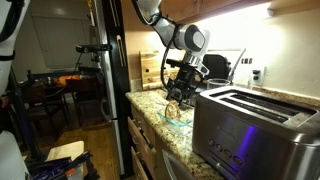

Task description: Put the slices of bread in the toaster

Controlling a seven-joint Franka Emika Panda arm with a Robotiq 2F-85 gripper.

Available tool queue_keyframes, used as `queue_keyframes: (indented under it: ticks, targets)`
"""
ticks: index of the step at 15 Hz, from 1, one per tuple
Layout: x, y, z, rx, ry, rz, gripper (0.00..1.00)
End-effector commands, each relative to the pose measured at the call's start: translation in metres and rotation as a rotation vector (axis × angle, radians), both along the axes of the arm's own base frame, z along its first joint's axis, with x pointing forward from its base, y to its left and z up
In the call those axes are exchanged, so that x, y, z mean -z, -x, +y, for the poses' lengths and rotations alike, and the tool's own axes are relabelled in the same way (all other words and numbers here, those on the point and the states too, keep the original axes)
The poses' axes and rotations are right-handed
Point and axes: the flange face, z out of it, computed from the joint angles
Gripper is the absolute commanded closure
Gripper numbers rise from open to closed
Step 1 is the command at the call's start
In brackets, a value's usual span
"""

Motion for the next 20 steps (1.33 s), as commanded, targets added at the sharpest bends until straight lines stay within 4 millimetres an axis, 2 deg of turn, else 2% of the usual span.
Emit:
queue_keyframes:
  ticks: [1,2,3,5,7,20]
  targets:
    - [-0.002,-0.001,-0.004,0.004,-0.019,0.011,0.54]
    - [-0.002,-0.002,-0.005,0.006,-0.021,0.013,0.39]
    - [-0.001,-0.002,-0.005,0.007,-0.020,0.014,0.15]
    - [-0.001,-0.002,-0.005,0.008,-0.022,0.016,0.12]
    - [-0.001,-0.003,-0.005,0.009,-0.025,0.019,0.01]
    - [0.015,-0.009,-0.004,0.015,-0.032,0.037,0.00]
